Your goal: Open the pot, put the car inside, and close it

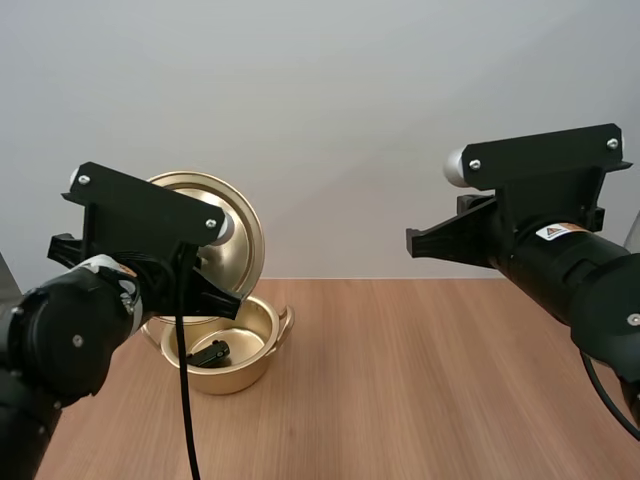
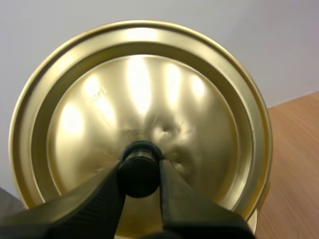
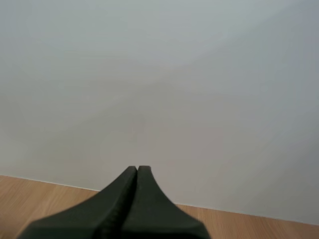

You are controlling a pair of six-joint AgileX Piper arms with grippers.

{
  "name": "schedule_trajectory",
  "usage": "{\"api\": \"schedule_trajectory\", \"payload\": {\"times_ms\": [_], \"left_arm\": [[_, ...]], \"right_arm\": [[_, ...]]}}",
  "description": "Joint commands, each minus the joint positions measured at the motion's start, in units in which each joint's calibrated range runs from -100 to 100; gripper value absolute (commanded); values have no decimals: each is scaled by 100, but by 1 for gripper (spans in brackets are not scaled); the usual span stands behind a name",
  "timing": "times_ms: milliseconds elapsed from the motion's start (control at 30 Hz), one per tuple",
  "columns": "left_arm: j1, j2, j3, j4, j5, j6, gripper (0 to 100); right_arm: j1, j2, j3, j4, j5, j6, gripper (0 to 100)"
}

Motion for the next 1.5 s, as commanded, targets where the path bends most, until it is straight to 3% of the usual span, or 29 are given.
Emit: {"api": "schedule_trajectory", "payload": {"times_ms": [0, 333, 533, 867, 1467], "left_arm": [[15, 502, -302, -47, 494, -46, 0], [15, 2595, -2010, -100, 3197, -46, 0], [15, 3429, -2530, 604, 4277, -46, 0], [15, 3630, -2530, 734, 3936, -46, 0], [15, 4837, -2530, 141, 3518, -59, 0]], "right_arm": [[-4, -54, 3, 1, 3, -3, 0], [-4, -109, 212, -112, -228, -3, 0], [-4, -109, 351, -142, -595, -3, 0], [-4, -97, 351, -142, -512, -3, 0], [-4, -97, 351, -142, -378, -3, 0]]}}
